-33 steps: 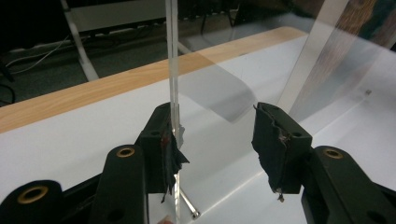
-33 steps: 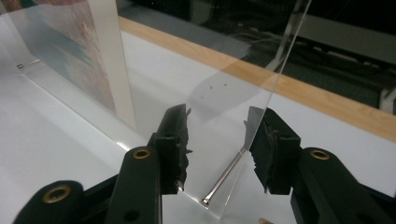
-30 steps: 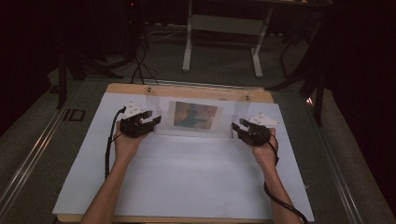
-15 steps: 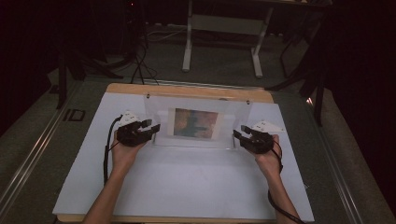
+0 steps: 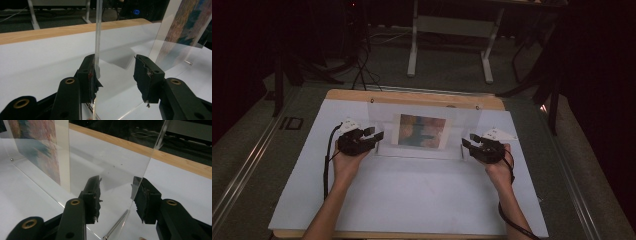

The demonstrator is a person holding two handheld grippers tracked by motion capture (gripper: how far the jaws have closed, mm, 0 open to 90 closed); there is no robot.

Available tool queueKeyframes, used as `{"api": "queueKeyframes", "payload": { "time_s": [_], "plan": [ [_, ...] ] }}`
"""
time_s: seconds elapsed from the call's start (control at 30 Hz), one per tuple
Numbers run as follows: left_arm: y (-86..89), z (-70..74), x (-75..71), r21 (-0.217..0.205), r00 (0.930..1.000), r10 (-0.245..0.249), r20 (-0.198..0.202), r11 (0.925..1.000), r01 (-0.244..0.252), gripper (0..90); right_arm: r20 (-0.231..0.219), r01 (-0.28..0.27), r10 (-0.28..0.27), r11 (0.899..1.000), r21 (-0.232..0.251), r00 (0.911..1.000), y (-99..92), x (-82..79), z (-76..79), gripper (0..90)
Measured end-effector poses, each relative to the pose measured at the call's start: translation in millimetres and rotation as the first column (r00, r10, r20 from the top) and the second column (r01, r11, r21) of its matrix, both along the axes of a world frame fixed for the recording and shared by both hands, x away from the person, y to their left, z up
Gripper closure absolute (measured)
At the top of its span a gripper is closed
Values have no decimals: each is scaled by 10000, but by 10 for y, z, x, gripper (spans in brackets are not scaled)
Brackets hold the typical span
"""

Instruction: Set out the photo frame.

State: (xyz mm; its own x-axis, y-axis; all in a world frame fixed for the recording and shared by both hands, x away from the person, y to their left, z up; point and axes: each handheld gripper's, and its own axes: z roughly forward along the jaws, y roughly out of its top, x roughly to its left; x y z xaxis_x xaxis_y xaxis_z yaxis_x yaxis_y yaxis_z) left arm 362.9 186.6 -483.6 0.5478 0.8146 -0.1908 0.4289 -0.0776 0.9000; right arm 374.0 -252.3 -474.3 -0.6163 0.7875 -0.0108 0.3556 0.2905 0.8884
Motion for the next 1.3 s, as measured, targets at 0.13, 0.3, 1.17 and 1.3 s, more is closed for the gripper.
{"api": "queueKeyframes", "payload": {
  "time_s": [0.13,0.3,1.17,1.3],
  "plan": [
    [-3,6,-5,15,10000,4,-39,10000,-4,536,17,-1,1,10000,28,10000,-4,8,-4,576],
    [1,15,-26,54,9999,-111,-67,9999,111,547,-29,-21,21,9999,160,10000,-21,11,-12,575],
    [488,79,-136,-247,9932,1119,315,9935,-1112,459,0,-149,149,9996,246,9999,-345,-88,106,494],
    [615,23,-108,98,9779,2083,-151,9780,-2082,459,-356,504,-495,9984,246,9981,-544,-55,92,489]
  ]
}}
